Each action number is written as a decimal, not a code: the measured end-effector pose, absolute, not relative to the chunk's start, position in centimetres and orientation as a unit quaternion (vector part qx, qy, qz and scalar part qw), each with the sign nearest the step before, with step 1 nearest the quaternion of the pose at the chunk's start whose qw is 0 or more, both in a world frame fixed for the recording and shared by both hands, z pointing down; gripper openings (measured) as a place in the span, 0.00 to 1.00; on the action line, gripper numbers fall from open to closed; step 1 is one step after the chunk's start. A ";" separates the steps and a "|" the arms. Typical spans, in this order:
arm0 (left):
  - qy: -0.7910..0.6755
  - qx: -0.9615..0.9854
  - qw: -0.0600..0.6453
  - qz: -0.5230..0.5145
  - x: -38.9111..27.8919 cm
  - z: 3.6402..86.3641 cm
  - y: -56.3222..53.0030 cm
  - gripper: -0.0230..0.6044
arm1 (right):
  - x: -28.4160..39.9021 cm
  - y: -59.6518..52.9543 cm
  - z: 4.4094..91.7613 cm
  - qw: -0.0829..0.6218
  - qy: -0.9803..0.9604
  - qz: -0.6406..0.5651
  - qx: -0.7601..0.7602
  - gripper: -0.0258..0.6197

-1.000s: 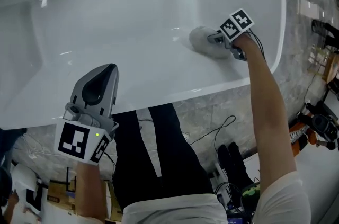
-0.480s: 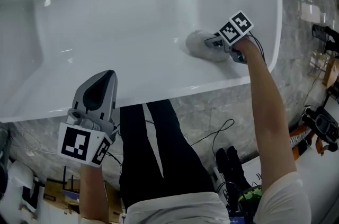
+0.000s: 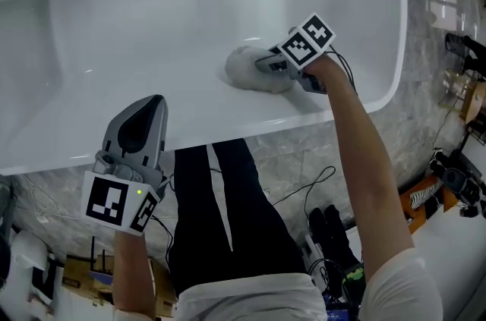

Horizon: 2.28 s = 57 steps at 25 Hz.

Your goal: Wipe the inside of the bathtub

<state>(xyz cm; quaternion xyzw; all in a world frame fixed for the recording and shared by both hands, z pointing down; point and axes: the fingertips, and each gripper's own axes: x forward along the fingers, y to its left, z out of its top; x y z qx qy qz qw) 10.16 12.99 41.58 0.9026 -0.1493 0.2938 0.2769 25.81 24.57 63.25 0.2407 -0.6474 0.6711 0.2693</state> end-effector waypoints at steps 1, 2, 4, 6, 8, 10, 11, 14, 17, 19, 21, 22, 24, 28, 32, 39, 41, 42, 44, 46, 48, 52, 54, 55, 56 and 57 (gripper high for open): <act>-0.149 0.903 0.277 0.292 10.0 41.5 12.7 0.05 | 24.6 24.0 62.9 0.264 -0.655 0.668 0.235 0.18; -0.150 0.904 0.277 0.290 9.8 41.4 12.4 0.05 | 23.3 23.4 62.4 0.258 -0.662 0.665 0.231 0.18; -0.152 0.905 0.273 0.289 9.1 41.2 11.5 0.05 | 20.7 22.1 61.6 0.247 -0.676 0.658 0.222 0.18; -0.161 0.905 0.269 0.287 8.0 41.0 10.1 0.05 | 17.9 20.7 60.8 0.236 -0.689 0.652 0.211 0.18; -0.174 0.903 0.268 0.286 6.1 41.1 8.5 0.05 | 15.0 19.2 60.2 0.229 -0.702 0.645 0.199 0.18; -0.184 0.901 0.269 0.288 4.2 41.3 7.4 0.05 | 12.4 18.0 59.7 0.225 -0.710 0.640 0.188 0.18; -0.187 0.899 0.269 0.290 3.6 41.6 7.1 0.05 | 11.5 17.5 59.5 0.223 -0.714 0.638 0.183 0.18; -0.191 0.896 0.269 0.297 3.8 42.1 7.2 0.05 | 10.3 16.6 58.8 0.211 -0.726 0.631 0.172 0.18; -0.186 0.897 0.267 0.298 5.6 42.0 7.9 0.05 | 10.3 16.5 58.1 0.205 -0.736 0.624 0.164 0.18; -0.182 0.900 0.266 0.295 5.9 41.7 7.8 0.05 | 9.2 15.9 57.6 0.203 -0.740 0.621 0.160 0.18; -0.178 0.902 0.266 0.290 4.7 41.4 7.2 0.05 | 6.6 14.8 57.0 0.199 -0.745 0.617 0.154 0.18; -0.174 0.903 0.267 0.288 4.1 41.2 7.0 0.05 | 5.2 14.2 56.7 0.196 -0.748 0.616 0.150 0.18; -0.166 0.905 0.269 0.285 3.6 41.2 6.8 0.05 | 3.2 13.4 56.1 0.192 -0.752 0.615 0.139 0.18; -0.156 0.906 0.272 0.284 3.9 41.3 6.4 0.05 | 1.9 12.9 54.7 0.182 -0.759 0.616 0.108 0.18; -0.137 0.911 0.265 0.284 5.1 40.5 6.7 0.05 | 2.8 14.1 53.2 0.178 -0.754 0.628 0.080 0.18; -0.097 0.921 0.253 0.279 8.7 39.2 7.8 0.05 | 9.4 17.3 52.4 0.231 -0.739 0.628 0.077 0.18; -0.079 0.923 0.255 0.277 10.7 38.3 9.9 0.05 | 12.5 19.6 52.3 0.244 -0.732 0.630 0.091 0.18; -0.070 0.924 0.256 0.276 11.9 37.9 10.9 0.05 | 14.3 20.8 52.2 0.251 -0.727 0.631 0.100 0.18; -0.052 0.925 0.258 0.274 14.2 37.4 12.7 0.05 | 17.6 22.6 52.4 0.264 -0.718 0.633 0.113 0.18; -0.039 0.925 0.261 0.272 16.2 37.2 14.3 0.05 | 20.4 24.2 52.7 0.277 -0.709 0.637 0.122 0.18; -0.031 0.926 0.264 0.270 17.9 37.0 15.6 0.05 | 22.8 25.6 53.2 0.295 -0.700 0.637 0.130 0.18; -0.019 0.928 0.265 0.262 21.5 35.7 18.2 0.05 | 28.0 29.0 53.5 0.318 -0.678 0.647 0.143 0.18; -0.014 0.928 0.262 0.263 23.2 35.4 19.2 0.05 | 30.8 30.2 53.6 0.322 -0.671 0.650 0.154 0.18; -0.013 0.928 0.261 0.264 23.9 35.3 19.5 0.05 | 32.0 30.6 53.7 0.323 -0.670 0.649 0.160 0.18; -0.011 0.928 0.261 0.265 24.3 35.2 19.9 0.05 | 32.8 30.8 53.7 0.323 -0.673 0.645 0.165 0.18; -0.009 0.928 0.261 0.265 24.6 35.0 20.4 0.05 | 33.4 31.0 53.6 0.321 -0.676 0.640 0.171 0.18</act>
